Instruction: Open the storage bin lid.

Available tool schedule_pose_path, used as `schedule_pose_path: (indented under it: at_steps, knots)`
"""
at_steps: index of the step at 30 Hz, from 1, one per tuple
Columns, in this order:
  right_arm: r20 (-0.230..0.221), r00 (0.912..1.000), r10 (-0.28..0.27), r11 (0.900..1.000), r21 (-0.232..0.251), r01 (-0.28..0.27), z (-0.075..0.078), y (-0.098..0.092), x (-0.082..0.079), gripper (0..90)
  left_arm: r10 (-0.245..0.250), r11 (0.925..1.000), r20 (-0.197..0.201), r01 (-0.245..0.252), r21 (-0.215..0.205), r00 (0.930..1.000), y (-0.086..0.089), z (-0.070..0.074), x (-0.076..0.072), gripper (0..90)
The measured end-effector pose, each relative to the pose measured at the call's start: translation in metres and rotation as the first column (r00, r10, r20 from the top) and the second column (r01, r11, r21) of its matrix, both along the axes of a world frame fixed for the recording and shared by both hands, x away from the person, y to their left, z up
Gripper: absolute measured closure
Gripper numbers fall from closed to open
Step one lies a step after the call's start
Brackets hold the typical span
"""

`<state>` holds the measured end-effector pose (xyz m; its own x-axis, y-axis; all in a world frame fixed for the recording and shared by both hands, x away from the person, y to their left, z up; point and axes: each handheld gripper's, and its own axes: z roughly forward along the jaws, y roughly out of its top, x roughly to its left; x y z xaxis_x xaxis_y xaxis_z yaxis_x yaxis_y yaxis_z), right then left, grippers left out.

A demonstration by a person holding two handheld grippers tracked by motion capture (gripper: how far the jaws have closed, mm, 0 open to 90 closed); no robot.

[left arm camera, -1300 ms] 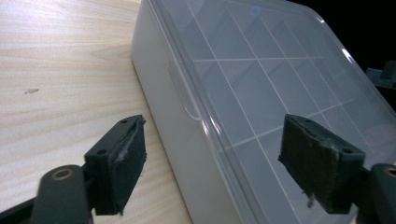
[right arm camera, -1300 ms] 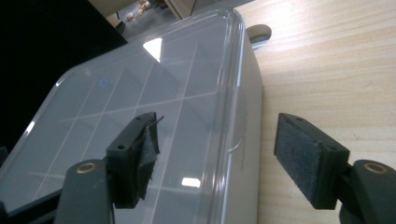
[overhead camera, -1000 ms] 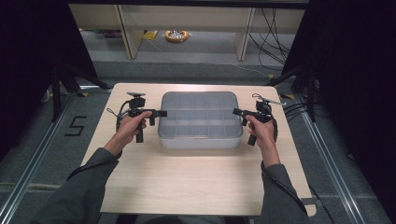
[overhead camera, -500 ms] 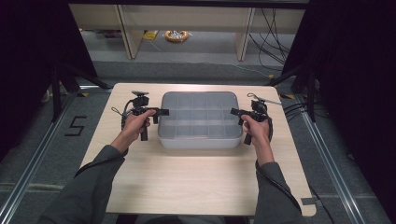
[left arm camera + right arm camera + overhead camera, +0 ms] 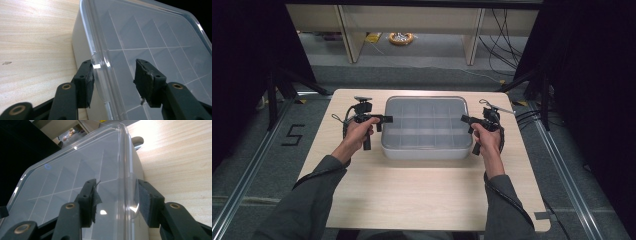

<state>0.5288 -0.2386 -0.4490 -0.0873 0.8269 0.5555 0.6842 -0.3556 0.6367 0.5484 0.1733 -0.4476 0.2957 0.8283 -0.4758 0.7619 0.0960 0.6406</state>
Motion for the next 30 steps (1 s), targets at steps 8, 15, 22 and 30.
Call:
schedule_pose_path:
  at_steps: [8, 15, 22, 30]
  knots:
    - [0.041, 0.9987, -0.031, 0.999, 0.015, 0.030, 0.005, -0.002, -0.006, 63.1, 0.027, 0.9992, 0.014, -0.027, -0.028, 0.9995, 0.003, 0.005, -0.006, 55.1]
    - [0.083, 0.9965, -0.014, 1.000, -0.008, 0.014, 0.016, -0.003, -0.012, 64.4, 0.043, 0.9975, 0.040, -0.040, -0.059, 0.9983, 0.006, 0.012, -0.012, 58.4]
    - [0.124, 0.9921, -0.014, 1.000, 0.021, 0.012, 0.031, -0.005, -0.020, 65.7, 0.060, 0.9937, 0.049, -0.055, -0.098, 0.9970, 0.009, 0.021, -0.021, 61.5]
    - [0.157, 0.9875, -0.016, 1.000, 0.027, 0.012, 0.044, -0.005, -0.030, 65.7, 0.054, 0.9936, 0.084, -0.045, -0.104, 0.9950, 0.011, 0.035, -0.034, 62.5]
